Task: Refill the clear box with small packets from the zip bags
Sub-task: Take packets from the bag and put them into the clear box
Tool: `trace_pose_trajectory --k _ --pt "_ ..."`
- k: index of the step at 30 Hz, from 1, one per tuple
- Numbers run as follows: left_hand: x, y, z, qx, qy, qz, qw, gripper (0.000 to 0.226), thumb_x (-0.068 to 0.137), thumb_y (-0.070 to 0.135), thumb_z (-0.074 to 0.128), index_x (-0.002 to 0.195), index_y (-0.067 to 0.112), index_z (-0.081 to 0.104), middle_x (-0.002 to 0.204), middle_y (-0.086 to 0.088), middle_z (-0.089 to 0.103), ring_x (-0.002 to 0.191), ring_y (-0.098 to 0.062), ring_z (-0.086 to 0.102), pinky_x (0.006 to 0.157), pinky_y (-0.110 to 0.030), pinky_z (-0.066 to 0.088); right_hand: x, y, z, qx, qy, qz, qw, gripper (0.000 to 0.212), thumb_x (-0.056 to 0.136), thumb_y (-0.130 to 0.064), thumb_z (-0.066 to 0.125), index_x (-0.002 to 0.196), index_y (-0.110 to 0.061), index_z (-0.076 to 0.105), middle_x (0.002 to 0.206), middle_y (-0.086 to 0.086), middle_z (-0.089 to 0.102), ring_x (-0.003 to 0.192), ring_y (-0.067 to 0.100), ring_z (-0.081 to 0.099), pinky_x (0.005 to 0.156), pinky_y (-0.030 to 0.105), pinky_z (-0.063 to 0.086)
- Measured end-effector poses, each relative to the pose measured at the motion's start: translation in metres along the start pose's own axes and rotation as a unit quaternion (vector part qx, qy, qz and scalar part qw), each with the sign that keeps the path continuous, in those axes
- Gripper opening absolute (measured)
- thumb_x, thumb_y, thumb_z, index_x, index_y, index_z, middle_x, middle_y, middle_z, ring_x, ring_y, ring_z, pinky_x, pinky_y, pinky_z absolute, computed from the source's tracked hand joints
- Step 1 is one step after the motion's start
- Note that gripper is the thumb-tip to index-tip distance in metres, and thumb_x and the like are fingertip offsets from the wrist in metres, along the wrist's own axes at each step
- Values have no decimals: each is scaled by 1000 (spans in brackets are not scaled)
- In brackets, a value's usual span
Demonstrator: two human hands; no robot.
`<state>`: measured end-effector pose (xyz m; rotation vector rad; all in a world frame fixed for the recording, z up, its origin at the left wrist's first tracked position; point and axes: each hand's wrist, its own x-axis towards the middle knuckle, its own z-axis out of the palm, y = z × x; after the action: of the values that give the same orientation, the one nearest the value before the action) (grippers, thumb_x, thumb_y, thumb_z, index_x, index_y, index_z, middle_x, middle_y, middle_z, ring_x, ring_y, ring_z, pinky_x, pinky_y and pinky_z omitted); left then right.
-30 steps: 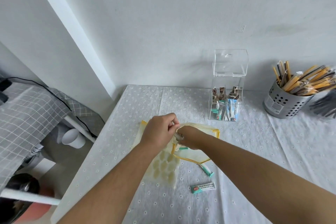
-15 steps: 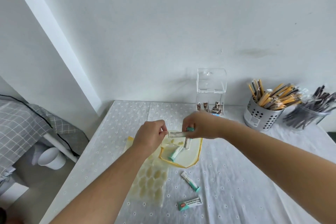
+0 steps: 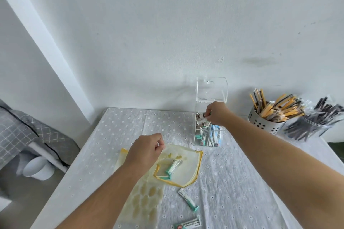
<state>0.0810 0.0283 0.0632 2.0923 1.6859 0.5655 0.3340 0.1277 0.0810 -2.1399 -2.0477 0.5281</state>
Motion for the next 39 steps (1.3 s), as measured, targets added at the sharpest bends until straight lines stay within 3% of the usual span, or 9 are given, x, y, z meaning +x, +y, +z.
trace_pose_trajectory --k 2,5,10,13,22,26,31,35,39 --pt "0 0 0 -1 -1 -3 1000 7 86 16 62 78 17 62 47 8 45 47 -9 44 54 -24 40 5 2 6 -23 -15 -2 1000 14 81 -3 58 80 -10 71 86 3 68 89 22 63 85 33 56" --pt "2 -1 0 -6 -3 -5 1000 8 85 17 62 77 18 62 47 8 47 48 -10 46 54 -24 41 9 -1 6 -51 -39 0 998 15 80 -5 56 76 -11 70 91 7 70 91 23 64 80 28 54" --pt "5 0 2 -8 0 -7 1000 7 85 16 62 78 16 63 47 9 46 48 -8 45 52 -21 38 19 -14 0 -62 -51 0 997 25 86 -15 58 105 -2 69 106 12 69 89 23 63 86 33 54" --pt "6 1 3 -1 -2 -4 1000 7 86 17 62 79 16 63 48 9 46 49 -9 45 52 -21 38 19 -14 9 -15 -47 14 999 24 87 -18 56 100 -4 70 108 7 69 93 20 65 83 27 51" --pt "5 2 2 -4 -6 -3 1000 7 86 17 62 79 16 63 47 9 46 47 -8 44 52 -21 38 14 -8 18 53 -33 30 998 23 87 -10 54 103 -5 70 108 9 69 101 24 65 91 33 53" --pt "3 4 2 1 -2 -3 1000 8 86 17 62 78 17 62 46 10 44 46 -7 43 50 -19 34 16 -7 16 -1 -4 18 1000 24 87 -10 55 106 -2 67 108 16 67 103 33 63 90 40 52" --pt "2 3 3 3 -7 -5 1000 7 86 17 62 78 17 62 47 10 45 47 -8 45 51 -21 36 18 -8 21 -1 41 3 999 21 85 -2 55 99 -9 69 105 9 68 95 27 66 79 31 55" --pt "2 4 3 0 -7 -8 1000 7 86 18 62 79 18 63 48 11 46 48 -8 46 53 -22 38 19 -5 31 -29 11 -22 999 30 86 1 51 102 -16 70 107 6 68 92 24 66 69 25 50" --pt "1 3 4 -3 -8 -14 1000 8 86 17 61 79 18 62 48 9 46 48 -9 46 53 -23 38 20 6 34 -81 1 -31 996 35 84 1 53 111 -18 67 109 5 68 96 24 65 81 31 55"
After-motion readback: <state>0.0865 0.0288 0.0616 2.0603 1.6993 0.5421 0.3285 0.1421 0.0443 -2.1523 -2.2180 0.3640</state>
